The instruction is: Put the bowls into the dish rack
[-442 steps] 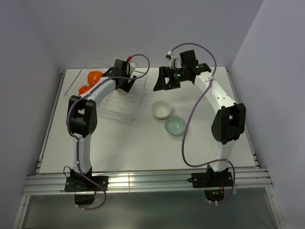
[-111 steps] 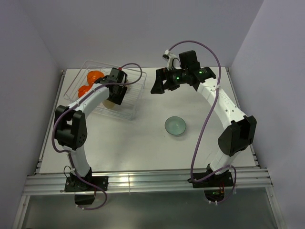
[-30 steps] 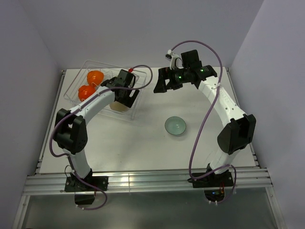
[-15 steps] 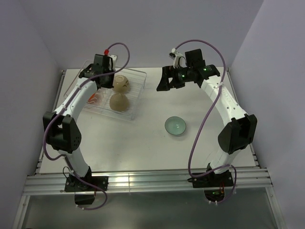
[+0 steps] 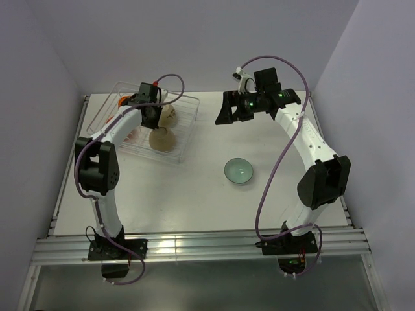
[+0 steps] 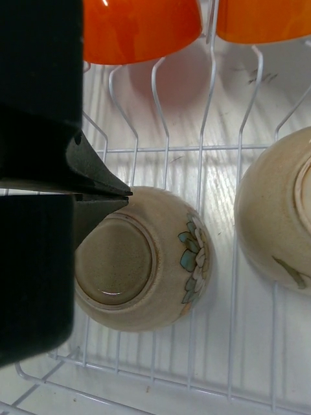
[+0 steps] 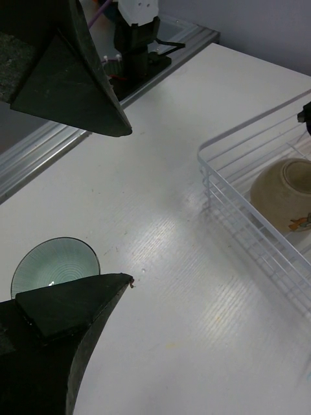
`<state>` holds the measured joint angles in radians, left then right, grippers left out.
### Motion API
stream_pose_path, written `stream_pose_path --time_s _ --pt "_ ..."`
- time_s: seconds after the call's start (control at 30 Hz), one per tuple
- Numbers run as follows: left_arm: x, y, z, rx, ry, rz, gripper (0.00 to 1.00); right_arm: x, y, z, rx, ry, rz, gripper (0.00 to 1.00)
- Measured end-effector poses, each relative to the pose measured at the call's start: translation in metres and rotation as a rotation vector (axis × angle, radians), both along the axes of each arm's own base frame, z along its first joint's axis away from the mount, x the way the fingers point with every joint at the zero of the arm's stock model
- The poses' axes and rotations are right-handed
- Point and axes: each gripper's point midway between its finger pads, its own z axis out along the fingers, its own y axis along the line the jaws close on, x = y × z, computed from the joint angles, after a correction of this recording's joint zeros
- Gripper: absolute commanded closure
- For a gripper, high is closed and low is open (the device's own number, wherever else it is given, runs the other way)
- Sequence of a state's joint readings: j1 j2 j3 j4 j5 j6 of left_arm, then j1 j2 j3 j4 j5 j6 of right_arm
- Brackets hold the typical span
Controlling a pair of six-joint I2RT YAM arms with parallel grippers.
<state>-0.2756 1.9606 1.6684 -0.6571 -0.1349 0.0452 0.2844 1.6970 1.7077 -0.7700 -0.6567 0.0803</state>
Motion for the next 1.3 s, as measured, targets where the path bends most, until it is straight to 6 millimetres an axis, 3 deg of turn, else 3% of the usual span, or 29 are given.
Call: stream_pose_path --time_s 0.27,0.47,0.6,0.73,0.97,1.1,1.2,1.3 --pt "-0.012 -0.006 -0.015 -0.006 0.048 -0.053 0.93 0.000 -0.001 0.000 0.004 0.001 0.000 0.07" --pt "-0.034 -0.022 -0.034 -0.003 0.119 -0.121 0.93 0.000 0.000 0.000 0.004 0.001 0.003 0.07" --pt "-0.042 -0.031 -0.037 -0.014 0.142 -0.147 0.90 0.000 0.000 0.001 0.005 0.000 0.006 0.07" --pt "-0.038 -0.033 -0.022 -0.043 0.113 -0.138 0.89 -0.001 0.000 0.001 0.010 0.001 0.011 0.07" --pt "0.002 -0.049 0.035 -0.152 -0.060 -0.124 0.90 -0.001 0.000 0.001 0.010 0.002 0.009 0.07" --pt "0.016 -0.062 0.059 -0.222 -0.115 -0.127 0.89 0.001 -0.004 0.001 0.011 0.002 -0.001 0.07" --pt "0.026 -0.071 0.062 -0.262 -0.131 -0.132 0.88 0.003 -0.007 0.001 0.011 0.002 -0.009 0.07" --pt "0.031 -0.078 0.048 -0.283 -0.102 -0.135 0.87 0.004 -0.009 0.001 0.011 0.002 -0.014 0.07"
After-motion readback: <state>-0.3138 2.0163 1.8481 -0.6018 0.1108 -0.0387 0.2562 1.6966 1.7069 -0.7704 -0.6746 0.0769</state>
